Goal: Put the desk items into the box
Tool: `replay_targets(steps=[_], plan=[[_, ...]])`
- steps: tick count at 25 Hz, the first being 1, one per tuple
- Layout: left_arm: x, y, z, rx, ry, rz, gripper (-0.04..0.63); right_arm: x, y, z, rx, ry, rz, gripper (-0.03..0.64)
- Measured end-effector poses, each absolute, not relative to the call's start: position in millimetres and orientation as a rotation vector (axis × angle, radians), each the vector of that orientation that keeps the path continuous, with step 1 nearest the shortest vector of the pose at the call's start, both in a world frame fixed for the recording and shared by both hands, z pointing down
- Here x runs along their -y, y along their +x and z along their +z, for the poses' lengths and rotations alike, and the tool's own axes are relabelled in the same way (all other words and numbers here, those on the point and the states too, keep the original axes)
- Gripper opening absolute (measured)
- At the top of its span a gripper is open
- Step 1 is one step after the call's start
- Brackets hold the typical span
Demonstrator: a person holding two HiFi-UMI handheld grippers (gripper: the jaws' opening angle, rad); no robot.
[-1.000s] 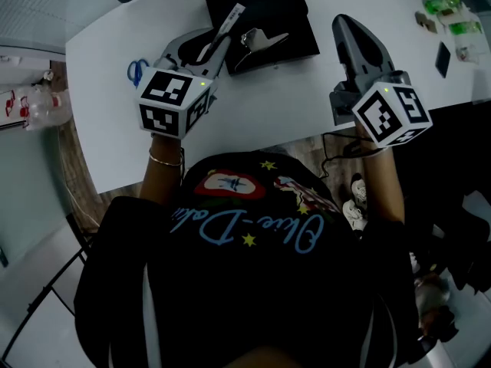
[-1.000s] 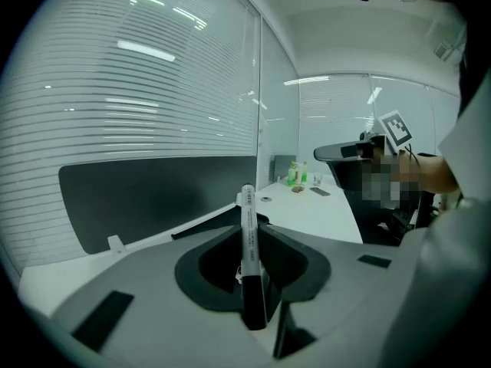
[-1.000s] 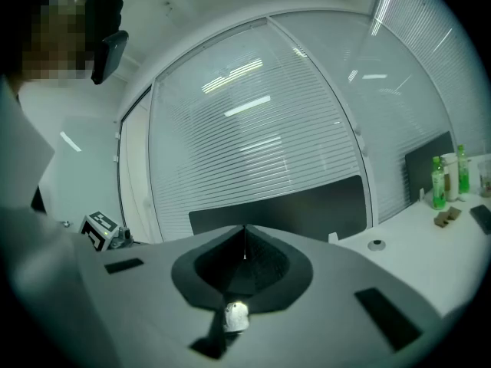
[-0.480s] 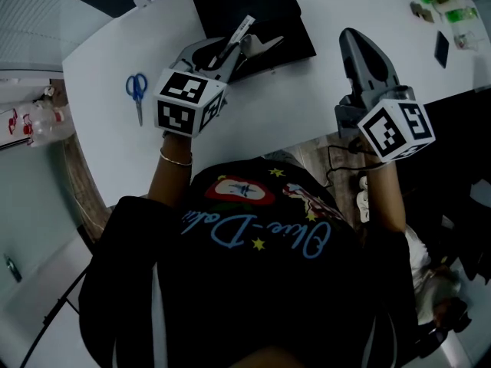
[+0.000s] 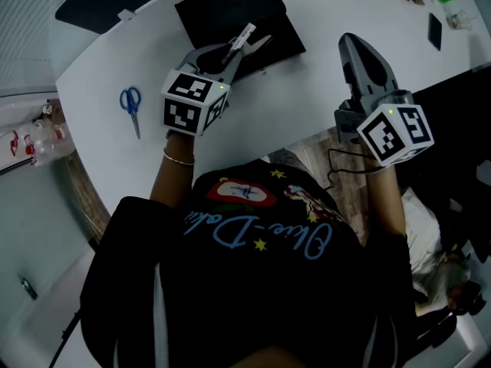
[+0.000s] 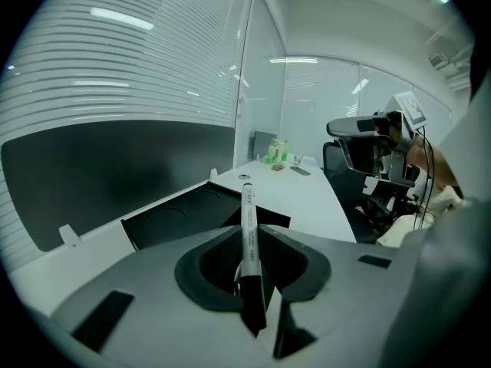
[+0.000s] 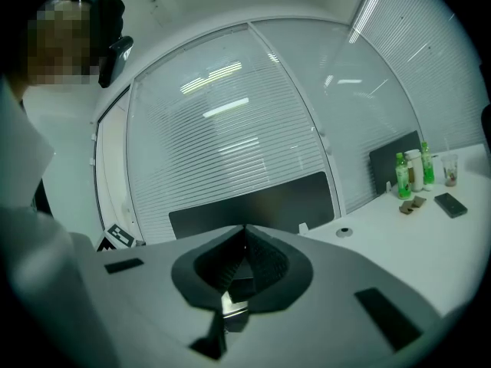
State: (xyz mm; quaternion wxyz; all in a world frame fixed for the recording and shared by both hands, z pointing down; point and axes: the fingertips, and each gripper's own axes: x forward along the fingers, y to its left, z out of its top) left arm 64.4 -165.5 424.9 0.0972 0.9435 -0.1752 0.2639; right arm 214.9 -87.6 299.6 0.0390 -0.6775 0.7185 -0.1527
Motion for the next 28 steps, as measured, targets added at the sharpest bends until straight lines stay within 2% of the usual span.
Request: replay_targets(steps=[28], plan=[[155.8,94.9,491.0,0.289,2.708,1.244,0.075,76.2,221.8,316.6,-2.135,-2.086,-0.517,0.011]])
